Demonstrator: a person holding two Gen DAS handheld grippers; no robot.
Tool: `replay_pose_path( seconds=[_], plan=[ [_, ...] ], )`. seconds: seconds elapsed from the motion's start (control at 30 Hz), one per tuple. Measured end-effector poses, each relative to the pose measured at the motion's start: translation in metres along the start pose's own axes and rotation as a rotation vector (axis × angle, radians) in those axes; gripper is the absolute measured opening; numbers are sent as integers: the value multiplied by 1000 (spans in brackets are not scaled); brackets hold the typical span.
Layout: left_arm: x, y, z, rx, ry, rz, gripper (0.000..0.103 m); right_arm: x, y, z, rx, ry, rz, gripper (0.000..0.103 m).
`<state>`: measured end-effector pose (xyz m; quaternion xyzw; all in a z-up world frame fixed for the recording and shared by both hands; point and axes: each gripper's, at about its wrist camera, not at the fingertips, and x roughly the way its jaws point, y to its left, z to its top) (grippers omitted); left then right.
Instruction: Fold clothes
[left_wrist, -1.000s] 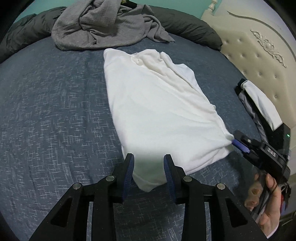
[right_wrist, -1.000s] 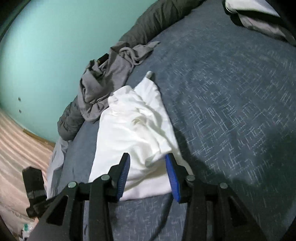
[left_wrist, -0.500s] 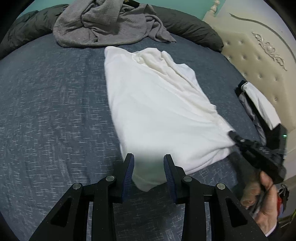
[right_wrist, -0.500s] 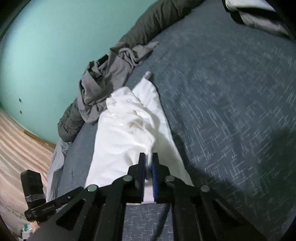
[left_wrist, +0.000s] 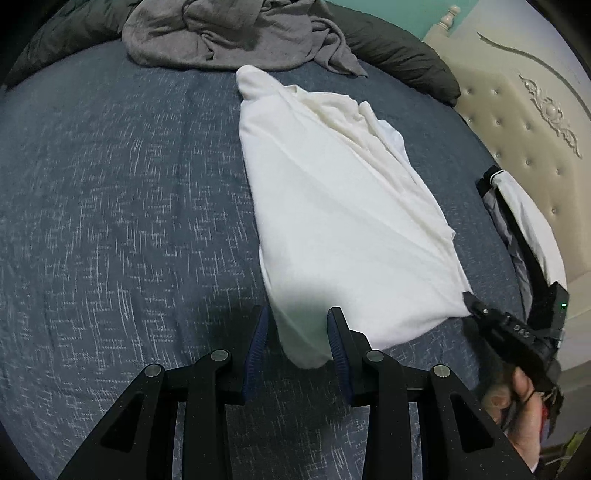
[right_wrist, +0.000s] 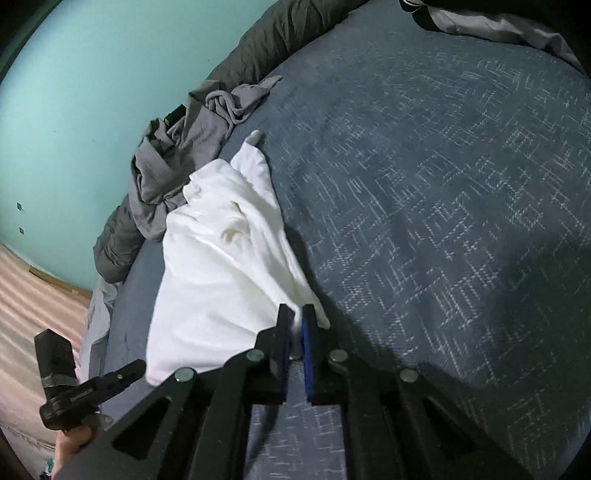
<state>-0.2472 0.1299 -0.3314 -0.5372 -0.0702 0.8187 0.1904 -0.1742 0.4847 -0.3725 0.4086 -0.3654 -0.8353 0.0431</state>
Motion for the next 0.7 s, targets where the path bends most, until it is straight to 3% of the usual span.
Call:
replay_pose_path(
  seconds=[0.1,0.33,0.63,0.67,0.7],
  plan=[
    [-1,-3,-5,26,6,9,42,2,-1,2,6,5,5,6],
    [-3,-9,-17,86,20,30,43,0,-5,3,23,11,24,6],
    [17,-18,-25,178,-22,129,43,-2,-5,3,30,11,35,6],
    [19,-19,-26,188,-27,140,35,-2,-5,3,31,10,36,6],
    [19,-21,-27,205,-30,148,18,-2,-6,3,33,9,37,6]
  ],
)
